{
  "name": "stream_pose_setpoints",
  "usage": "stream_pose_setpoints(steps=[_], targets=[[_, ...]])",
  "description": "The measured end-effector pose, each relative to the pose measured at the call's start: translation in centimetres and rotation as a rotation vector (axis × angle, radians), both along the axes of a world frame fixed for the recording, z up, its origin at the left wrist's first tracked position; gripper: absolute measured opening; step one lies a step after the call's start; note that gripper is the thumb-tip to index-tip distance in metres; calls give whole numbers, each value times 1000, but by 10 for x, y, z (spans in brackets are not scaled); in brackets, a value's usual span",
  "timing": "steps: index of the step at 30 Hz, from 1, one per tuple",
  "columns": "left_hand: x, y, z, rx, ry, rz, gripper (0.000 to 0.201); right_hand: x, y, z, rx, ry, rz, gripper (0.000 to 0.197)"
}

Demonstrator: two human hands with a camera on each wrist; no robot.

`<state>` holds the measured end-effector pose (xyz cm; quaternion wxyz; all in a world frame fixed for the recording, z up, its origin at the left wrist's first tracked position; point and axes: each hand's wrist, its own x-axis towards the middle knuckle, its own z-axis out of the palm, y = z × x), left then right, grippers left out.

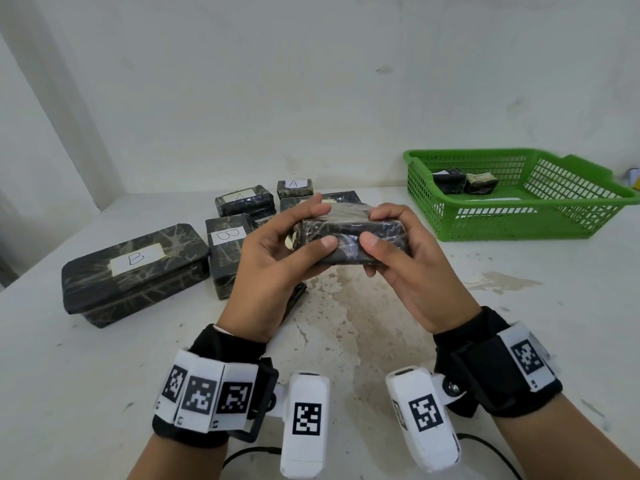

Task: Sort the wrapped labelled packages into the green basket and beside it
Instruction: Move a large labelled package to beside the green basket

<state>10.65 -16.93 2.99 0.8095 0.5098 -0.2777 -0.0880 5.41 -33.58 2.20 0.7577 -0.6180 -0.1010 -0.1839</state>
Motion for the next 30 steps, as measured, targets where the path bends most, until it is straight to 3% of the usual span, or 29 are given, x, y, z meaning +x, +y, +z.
stream_pose_setpoints(steps=[3,6,11,15,22,30], targets=[[2,-1,-2,14,23,14,33,1,1,-4,-16,25,-5,60],[3,1,-3,20,8,1,38,1,4,-5,-14,10,-28,48],[3,1,-1,5,-3,-8,41,1,4,-4,-4,6,-26,45],[4,-1,-4,15,29,19,38,2,6,-3,116,53,27,34],[2,1,0,33,23,21,36,0,8,2,145,31,38,40],[3,1,0,21,47,17,34,1,4,-1,175,43,54,28]])
